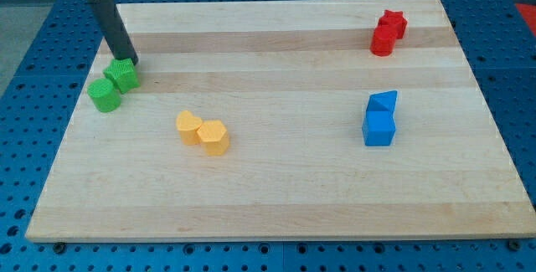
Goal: Move your arm to the right of green star
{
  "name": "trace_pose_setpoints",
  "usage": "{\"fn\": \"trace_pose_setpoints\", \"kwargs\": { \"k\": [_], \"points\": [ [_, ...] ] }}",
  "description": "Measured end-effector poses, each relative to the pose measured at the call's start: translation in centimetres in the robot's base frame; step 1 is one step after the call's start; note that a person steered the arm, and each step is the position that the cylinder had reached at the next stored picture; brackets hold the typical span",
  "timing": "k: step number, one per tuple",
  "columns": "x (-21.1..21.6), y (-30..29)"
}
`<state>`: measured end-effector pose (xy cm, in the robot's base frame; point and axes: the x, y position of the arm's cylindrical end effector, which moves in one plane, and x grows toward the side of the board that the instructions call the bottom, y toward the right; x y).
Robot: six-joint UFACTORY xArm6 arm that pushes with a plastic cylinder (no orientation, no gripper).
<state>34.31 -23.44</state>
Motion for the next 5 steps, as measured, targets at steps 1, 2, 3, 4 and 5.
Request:
{"fn": "trace_pose_setpoints", "kwargs": {
  "k": [1,2,3,4,5],
  "points": [
    [0.0,3.4],
    [0.5,5.6],
    [3.2,5.8],
    [4.2,5.2],
    [4.2,5.0]
  ]
}}
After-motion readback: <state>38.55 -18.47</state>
